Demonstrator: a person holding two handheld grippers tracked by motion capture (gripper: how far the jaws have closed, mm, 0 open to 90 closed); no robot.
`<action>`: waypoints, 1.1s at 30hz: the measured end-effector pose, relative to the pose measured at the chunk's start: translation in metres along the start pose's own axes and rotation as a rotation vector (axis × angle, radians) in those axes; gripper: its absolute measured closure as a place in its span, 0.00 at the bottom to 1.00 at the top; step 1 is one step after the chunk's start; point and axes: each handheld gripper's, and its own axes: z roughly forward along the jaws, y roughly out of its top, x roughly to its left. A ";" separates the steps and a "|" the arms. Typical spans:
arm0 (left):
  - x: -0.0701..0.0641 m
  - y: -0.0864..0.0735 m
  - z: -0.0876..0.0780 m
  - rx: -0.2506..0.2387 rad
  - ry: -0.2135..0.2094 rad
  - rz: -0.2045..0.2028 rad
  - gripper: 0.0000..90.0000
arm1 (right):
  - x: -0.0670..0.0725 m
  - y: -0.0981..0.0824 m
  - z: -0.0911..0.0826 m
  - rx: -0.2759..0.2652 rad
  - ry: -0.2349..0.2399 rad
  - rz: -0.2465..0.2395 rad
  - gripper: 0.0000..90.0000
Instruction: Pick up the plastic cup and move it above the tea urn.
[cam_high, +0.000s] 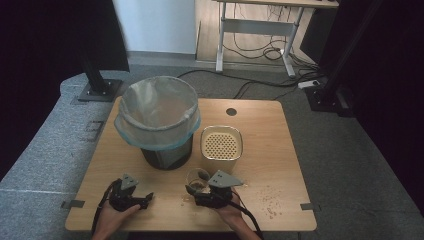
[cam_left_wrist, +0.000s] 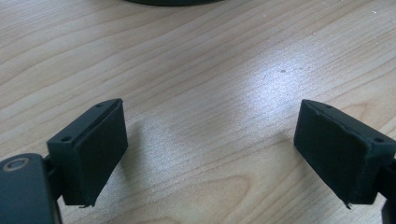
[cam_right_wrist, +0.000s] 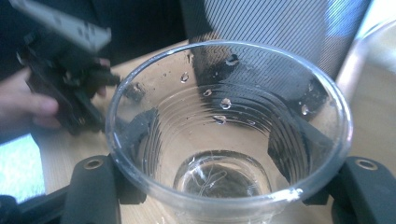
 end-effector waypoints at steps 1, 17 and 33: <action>0.000 0.000 0.000 0.001 -0.001 -0.002 0.10 | -0.002 0.004 -0.007 -0.015 -0.006 0.002 0.38; 0.003 0.000 0.000 0.007 -0.005 -0.019 0.13 | -0.034 0.081 -0.084 -0.177 -0.136 -0.005 0.38; 0.005 -0.001 0.000 0.001 -0.002 -0.021 0.13 | -0.110 0.112 -0.061 -0.137 -0.288 0.029 0.38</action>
